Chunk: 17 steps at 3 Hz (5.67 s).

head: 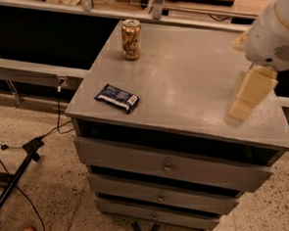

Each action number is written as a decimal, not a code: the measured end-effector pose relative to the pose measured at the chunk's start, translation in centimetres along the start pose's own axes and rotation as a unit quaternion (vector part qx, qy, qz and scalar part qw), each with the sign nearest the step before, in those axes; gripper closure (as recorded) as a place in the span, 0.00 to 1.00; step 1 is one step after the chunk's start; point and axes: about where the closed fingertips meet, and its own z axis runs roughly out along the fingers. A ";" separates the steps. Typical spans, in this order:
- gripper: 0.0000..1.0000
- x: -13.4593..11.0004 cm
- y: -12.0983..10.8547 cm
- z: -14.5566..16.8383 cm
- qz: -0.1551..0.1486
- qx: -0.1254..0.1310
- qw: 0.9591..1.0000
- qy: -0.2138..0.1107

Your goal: Pick orange can

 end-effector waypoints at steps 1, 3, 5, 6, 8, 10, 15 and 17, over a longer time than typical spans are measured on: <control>0.00 -8.3 -3.4 5.0 -0.036 -0.025 0.998 -0.040; 0.00 -13.9 -5.2 8.3 -0.060 -0.037 0.996 -0.056; 0.00 -16.1 -8.3 9.5 -0.036 0.005 0.990 -0.133; 0.00 -17.7 -11.3 9.7 -0.021 0.030 0.983 -0.181; 0.00 -20.5 -18.6 11.4 0.043 0.082 0.964 -0.248; 0.00 -22.7 -22.6 13.7 0.094 0.119 0.944 -0.293; 0.16 -25.5 -26.2 18.9 0.194 0.115 0.919 -0.322; 0.62 -25.2 -26.1 19.8 0.207 0.101 0.916 -0.329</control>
Offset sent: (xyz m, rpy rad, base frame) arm 0.1261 0.1803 -0.0387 0.0984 0.0285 0.1998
